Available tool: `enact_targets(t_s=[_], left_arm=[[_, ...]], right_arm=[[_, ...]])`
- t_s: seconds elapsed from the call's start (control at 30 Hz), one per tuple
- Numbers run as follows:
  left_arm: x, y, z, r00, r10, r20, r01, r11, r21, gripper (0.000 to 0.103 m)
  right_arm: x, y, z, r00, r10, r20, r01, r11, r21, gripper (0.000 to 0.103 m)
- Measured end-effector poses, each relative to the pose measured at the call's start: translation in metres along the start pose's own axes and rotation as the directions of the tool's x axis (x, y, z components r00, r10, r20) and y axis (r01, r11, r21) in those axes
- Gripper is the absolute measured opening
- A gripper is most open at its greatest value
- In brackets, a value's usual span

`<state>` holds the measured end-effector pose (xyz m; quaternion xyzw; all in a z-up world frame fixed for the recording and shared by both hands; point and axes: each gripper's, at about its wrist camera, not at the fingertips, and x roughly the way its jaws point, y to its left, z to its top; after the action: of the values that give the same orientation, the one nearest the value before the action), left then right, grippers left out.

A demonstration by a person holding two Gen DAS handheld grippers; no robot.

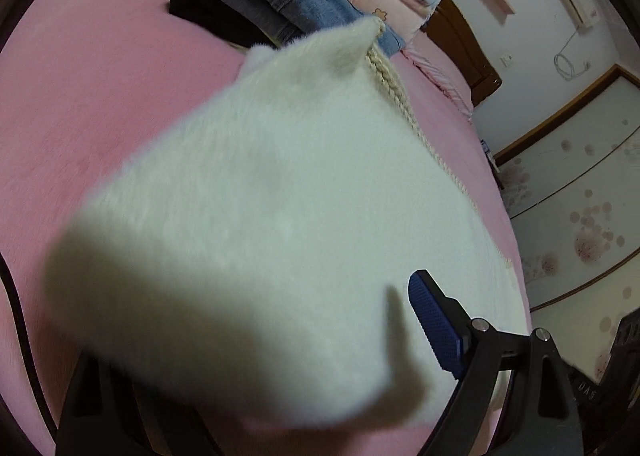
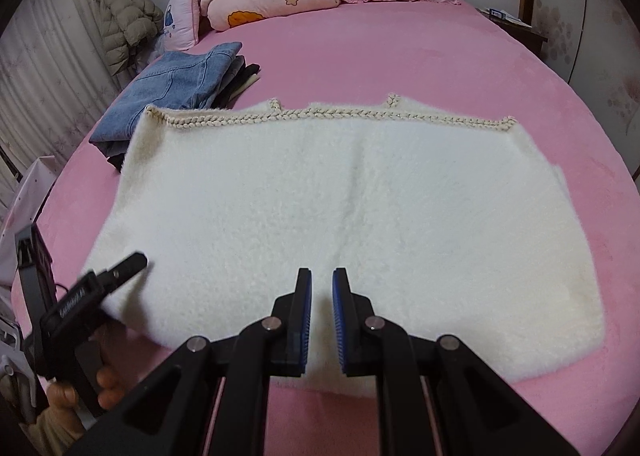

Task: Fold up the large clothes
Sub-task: 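Grasp one side of the folded cardigan with the left tool and fold it across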

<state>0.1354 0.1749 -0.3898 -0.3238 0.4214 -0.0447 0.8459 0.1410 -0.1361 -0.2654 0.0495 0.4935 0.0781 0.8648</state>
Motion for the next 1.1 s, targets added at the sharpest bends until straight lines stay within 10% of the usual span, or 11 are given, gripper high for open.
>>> enact_targets(t_s=[0.23,0.43,0.73,1.1], left_arm=[[-0.002,0.008,0.009,0.998,-0.058,0.036,0.061,0.993,-0.102,0.078],[-0.006,0.020,0.014,0.999,-0.039,0.002,0.038,0.990,-0.137,0.031],[-0.041,-0.057,0.028,0.999,-0.026,0.044,0.018,0.982,0.190,0.021],[-0.049,-0.186,0.012,0.987,-0.157,0.040,0.115,0.851,0.512,0.020]], right_arm=[[0.014,0.013,0.008,0.999,-0.019,0.044,0.022,0.998,-0.061,0.010],[0.035,0.034,0.019,0.998,-0.024,0.061,0.031,0.993,-0.114,0.010],[0.075,0.040,0.015,0.998,-0.060,-0.018,0.057,0.989,-0.134,0.010],[0.080,0.004,0.007,0.993,0.118,-0.008,-0.117,0.991,0.061,0.011]])
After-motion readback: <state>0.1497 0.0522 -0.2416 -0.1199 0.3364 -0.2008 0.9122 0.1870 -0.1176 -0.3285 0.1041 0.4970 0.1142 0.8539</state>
